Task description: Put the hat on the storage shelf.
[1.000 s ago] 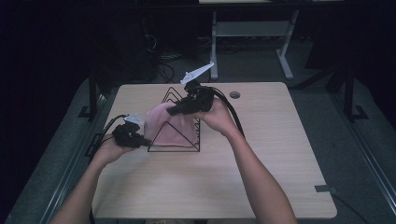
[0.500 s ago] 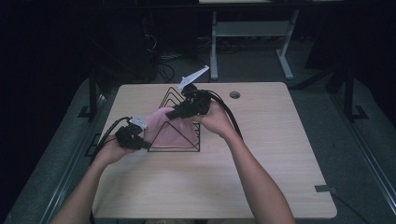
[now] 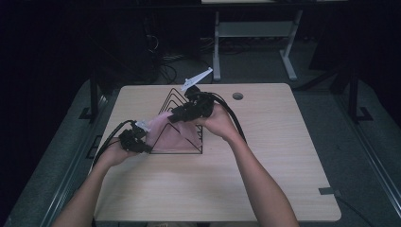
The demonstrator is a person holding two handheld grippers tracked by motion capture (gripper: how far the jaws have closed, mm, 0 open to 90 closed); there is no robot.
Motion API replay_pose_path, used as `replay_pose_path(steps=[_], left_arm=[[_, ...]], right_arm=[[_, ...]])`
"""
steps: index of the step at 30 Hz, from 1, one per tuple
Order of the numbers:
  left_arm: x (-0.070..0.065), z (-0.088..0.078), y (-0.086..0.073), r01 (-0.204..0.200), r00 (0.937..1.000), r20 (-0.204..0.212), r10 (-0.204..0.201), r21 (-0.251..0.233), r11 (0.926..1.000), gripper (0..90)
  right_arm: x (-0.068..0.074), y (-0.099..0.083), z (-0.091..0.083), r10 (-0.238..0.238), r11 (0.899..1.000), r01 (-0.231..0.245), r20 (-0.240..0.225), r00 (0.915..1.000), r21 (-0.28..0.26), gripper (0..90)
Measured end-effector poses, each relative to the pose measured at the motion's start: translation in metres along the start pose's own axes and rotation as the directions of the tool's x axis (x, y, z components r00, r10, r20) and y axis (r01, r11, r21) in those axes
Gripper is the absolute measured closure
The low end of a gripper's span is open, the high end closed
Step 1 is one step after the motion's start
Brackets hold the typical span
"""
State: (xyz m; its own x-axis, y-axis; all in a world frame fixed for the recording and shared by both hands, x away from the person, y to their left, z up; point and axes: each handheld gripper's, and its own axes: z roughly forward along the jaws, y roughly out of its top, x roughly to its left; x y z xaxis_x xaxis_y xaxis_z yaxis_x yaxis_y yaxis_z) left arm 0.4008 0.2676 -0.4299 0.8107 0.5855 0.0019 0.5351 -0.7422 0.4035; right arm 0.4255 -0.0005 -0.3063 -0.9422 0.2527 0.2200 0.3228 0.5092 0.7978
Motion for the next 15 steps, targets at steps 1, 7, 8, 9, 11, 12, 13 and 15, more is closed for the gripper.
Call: replay_pose_path(steps=[1, 7, 8, 9, 11, 12, 13, 15], left_arm=[[0.0004, 0.0006, 0.0001, 0.002, 1.0, 0.002, -0.002, 0.006, 1.0, 81.0], [0.0018, 0.0032, 0.0003, 0.007, 1.0, 0.003, -0.007, 0.014, 0.9999, 80.5], [0.0021, 0.0035, 0.0, 0.01, 0.9999, 0.005, -0.01, 0.013, 0.9999, 79.8], [0.0022, 0.0034, -0.0003, 0.016, 0.9998, 0.006, -0.016, 0.016, 0.9997, 79.1], [0.003, 0.0028, -0.0009, 0.013, 0.9999, 0.001, -0.013, 0.016, 0.9998, 76.6], [0.0026, 0.0017, -0.0016, 0.021, 0.9998, -0.001, -0.021, 0.006, 0.9998, 73.4], [0.0026, 0.0017, -0.0016, 0.021, 0.9998, -0.001, -0.021, 0.006, 0.9998, 72.4], [0.003, -0.001, -0.0019, 0.007, 0.9999, -0.009, -0.007, 0.006, 1.0, 70.9]], right_arm=[[0.0, 0.0, 0.0, 0.0, 1.0, 0.0, 0.0, 1.0, 0.0, 60.2], [-0.002, -0.0058, -0.0025, 0.004, 1.0, -0.004, 0.007, 1.0, -0.016, 62.9], [-0.0026, -0.0063, -0.0021, 0.001, 1.0, -0.001, 0.006, 1.0, -0.015, 63.4], [-0.0028, -0.0066, -0.0017, -0.001, 1.0, 0.001, 0.006, 1.0, -0.016, 63.5], [-0.0024, -0.0069, -0.0005, -0.005, 1.0, 0.005, 0.008, 1.0, -0.016, 66.5], [-0.0015, -0.007, 0.0002, -0.006, 1.0, 0.006, 0.011, 0.9999, -0.02, 67.2], [-0.0015, -0.007, 0.0002, -0.006, 1.0, 0.006, 0.011, 0.9999, -0.02, 67.2], [-0.0018, -0.0071, 0.0003, -0.006, 1.0, 0.006, 0.011, 0.9999, -0.021, 67.1]])
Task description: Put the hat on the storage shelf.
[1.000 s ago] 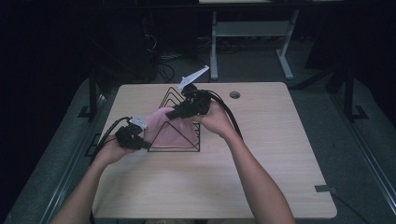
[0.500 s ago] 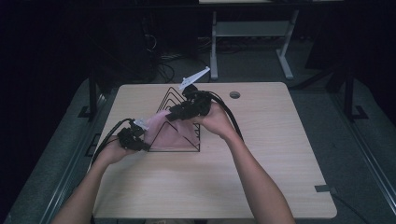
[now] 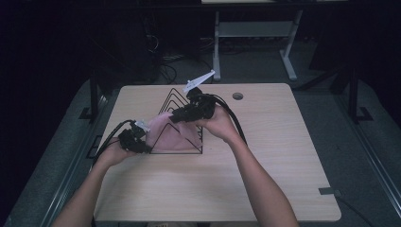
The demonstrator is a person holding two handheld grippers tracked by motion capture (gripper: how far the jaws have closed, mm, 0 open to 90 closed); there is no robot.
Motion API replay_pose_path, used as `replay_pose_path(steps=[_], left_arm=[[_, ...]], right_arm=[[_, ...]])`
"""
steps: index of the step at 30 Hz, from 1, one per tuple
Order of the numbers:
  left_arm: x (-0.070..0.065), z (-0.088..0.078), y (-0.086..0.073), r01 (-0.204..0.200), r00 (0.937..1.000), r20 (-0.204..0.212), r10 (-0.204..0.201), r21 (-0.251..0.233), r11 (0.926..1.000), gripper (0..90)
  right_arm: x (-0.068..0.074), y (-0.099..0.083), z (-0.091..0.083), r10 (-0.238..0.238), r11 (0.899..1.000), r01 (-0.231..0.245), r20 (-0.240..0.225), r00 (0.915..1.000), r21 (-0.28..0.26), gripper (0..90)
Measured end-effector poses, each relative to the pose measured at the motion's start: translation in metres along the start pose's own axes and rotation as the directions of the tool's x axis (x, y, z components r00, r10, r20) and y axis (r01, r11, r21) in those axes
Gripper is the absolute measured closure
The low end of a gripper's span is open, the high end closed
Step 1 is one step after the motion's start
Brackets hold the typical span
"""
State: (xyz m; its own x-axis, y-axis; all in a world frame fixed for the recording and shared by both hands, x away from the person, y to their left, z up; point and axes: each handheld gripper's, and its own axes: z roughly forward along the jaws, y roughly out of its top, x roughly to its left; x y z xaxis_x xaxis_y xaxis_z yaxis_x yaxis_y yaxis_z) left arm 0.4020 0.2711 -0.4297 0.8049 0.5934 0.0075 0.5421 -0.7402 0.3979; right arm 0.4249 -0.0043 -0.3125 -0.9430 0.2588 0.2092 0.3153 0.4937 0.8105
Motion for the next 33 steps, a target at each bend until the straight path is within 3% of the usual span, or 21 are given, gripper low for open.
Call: replay_pose_path(steps=[2, 14, 24, 33], left_arm=[[-0.001, -0.001, -0.001, 0.017, 0.9999, 0.002, -0.017, -0.017, 0.9997, 68.8], [-0.004, -0.013, -0.004, 0.004, 1.0, -0.007, -0.005, -0.033, 0.9994, 63.8], [-0.008, -0.025, -0.007, 0.009, 0.9997, -0.022, -0.01, -0.069, 0.9976, 61.5], [-0.01, -0.031, -0.008, 0.039, 0.9992, -0.001, -0.04, -0.098, 0.9944, 58.7]], right_arm=[[0.0, 0.0, 0.0, 0.008, 1.0, -0.008, -0.004, 1.0, 0.001, 64.9], [0.008, -0.002, -0.011, -0.008, 1.0, 0.008, 0.004, 1.0, -0.028, 49.2], [0.005, -0.017, -0.036, 0.026, 0.997, -0.022, 0.057, 0.998, -0.068, 41.1], [-0.001, -0.037, -0.062, 0.06, 0.996, -0.052, 0.115, 0.9916, -0.069, 34.9]])
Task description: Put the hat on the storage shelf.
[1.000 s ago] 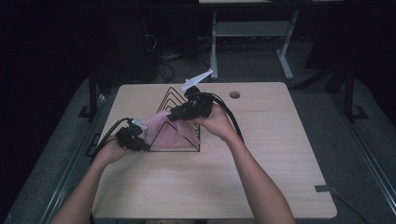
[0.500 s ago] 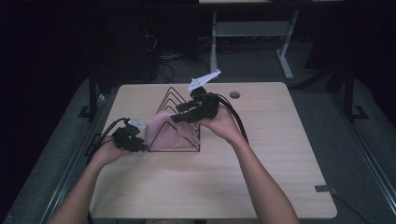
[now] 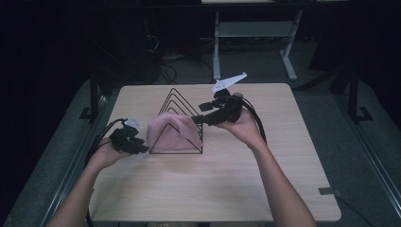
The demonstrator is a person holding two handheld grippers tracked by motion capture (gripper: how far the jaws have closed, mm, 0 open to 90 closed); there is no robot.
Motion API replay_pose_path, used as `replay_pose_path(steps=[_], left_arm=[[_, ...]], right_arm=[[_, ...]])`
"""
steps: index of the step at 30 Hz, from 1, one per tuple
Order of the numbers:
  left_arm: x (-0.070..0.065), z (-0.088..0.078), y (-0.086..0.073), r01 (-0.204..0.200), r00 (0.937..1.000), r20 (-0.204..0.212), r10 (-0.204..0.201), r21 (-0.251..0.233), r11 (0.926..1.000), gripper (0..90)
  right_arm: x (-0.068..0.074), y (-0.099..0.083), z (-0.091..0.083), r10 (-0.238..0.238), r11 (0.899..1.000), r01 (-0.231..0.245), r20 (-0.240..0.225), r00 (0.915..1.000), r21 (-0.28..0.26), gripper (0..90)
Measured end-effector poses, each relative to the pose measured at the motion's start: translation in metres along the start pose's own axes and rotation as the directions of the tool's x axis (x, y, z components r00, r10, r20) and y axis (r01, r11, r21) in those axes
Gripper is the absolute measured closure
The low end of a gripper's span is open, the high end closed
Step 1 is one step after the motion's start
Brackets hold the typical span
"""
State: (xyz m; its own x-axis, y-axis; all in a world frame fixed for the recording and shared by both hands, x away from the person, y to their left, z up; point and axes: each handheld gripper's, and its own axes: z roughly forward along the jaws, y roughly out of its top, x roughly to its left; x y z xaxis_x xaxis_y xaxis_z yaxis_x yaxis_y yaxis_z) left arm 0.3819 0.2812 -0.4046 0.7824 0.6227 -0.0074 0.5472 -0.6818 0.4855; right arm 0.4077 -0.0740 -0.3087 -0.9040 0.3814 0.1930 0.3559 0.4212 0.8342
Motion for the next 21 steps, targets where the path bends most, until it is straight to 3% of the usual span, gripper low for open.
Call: replay_pose_path(steps=[21], left_arm=[[-0.004, -0.012, -0.008, 0.035, 0.9991, 0.027, -0.034, -0.044, 0.9984, 50.0]], right_arm=[[-0.02, -0.049, -0.05, 0.079, 0.997, -0.081, 0.112, 0.9905, 0.011, 29.0]])
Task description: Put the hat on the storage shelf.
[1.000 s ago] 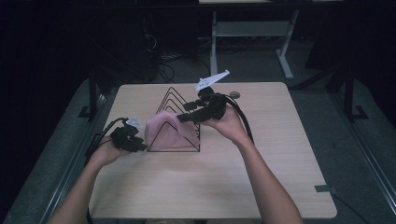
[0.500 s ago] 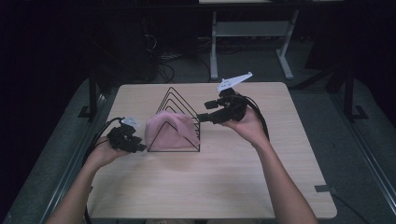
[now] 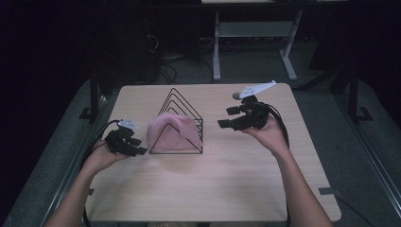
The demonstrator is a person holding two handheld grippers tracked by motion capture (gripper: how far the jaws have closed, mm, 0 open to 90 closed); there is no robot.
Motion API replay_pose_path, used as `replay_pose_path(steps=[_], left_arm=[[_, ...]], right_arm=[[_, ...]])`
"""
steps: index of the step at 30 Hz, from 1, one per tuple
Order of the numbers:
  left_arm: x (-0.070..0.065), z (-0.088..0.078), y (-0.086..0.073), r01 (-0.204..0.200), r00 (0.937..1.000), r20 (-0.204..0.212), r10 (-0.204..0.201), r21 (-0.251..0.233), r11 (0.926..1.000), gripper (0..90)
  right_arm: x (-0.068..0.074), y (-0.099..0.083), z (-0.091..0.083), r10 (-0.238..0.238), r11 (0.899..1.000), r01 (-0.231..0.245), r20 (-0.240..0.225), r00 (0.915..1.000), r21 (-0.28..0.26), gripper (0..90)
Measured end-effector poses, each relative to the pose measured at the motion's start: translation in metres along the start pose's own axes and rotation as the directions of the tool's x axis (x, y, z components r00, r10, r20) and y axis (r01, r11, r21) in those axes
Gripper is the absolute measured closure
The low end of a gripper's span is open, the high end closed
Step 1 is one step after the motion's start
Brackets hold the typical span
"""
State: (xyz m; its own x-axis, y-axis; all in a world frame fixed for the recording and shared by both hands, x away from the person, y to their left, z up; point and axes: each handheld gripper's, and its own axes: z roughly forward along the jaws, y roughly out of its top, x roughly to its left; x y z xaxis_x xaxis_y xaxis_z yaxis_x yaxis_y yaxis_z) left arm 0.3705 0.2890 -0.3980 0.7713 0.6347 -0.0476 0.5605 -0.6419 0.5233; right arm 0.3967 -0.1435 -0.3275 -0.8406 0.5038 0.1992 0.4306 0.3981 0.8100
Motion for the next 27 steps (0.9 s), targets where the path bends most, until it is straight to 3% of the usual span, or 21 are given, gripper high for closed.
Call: replay_pose_path(steps=[14, 27], left_arm=[[-0.006, -0.003, -0.004, 0.007, 1.0, 0.003, -0.007, -0.012, 0.9999, 46.3], [-0.008, -0.003, -0.008, 0.009, 1.0, 0.004, -0.009, -0.009, 0.9999, 43.6]], right_arm=[[-0.013, -0.037, -0.033, 0.05, 0.999, -0.05, 0.071, 0.9962, 0.006, 26.9], [-0.02, -0.073, -0.056, 0.118, 0.993, -0.119, 0.117, 0.9862, 0.008, 23.2]])
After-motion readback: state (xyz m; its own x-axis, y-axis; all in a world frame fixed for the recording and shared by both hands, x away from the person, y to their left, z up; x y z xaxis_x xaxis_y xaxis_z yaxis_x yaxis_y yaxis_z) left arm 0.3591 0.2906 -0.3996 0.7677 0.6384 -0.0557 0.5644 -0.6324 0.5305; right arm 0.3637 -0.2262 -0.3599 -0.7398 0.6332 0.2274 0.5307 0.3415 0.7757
